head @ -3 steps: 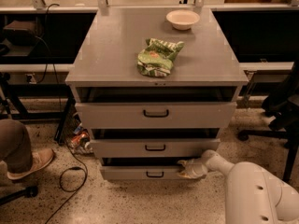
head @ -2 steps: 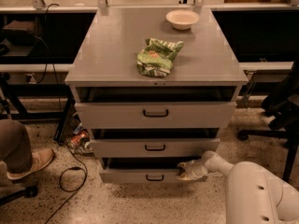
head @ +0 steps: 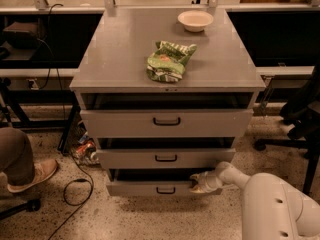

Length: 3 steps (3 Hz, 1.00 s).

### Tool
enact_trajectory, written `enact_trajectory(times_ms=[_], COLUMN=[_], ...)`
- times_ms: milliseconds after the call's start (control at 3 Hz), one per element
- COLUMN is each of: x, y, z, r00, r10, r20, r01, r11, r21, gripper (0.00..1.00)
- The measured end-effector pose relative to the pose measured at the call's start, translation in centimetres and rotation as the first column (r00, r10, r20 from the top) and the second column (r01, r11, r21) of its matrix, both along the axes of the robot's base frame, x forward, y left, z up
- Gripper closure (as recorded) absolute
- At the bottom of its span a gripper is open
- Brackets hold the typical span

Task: Open bottom drawer

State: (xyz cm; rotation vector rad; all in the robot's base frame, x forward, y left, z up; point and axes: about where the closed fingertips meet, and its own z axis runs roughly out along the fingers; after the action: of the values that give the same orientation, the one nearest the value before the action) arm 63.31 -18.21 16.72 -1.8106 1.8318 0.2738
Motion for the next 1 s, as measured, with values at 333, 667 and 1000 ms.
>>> enact_trajectory(times_ms=[333,667,1000], x=[-2.2,-3.6,-9.1], y=[0.0,-0.5,0.1], z=[0.1,0.5,-0.1], r00=[1.0,0.9999,0.9996], r10=[0.005,-0.001,-0.001], r20=[0.004,0.013,-0.029], r01=[-0.005,0.002,0.0], r11=[1.0,1.0,1.0], r21=[-0.013,-0.025,-0.013], gripper=[1.0,1.0,1.0])
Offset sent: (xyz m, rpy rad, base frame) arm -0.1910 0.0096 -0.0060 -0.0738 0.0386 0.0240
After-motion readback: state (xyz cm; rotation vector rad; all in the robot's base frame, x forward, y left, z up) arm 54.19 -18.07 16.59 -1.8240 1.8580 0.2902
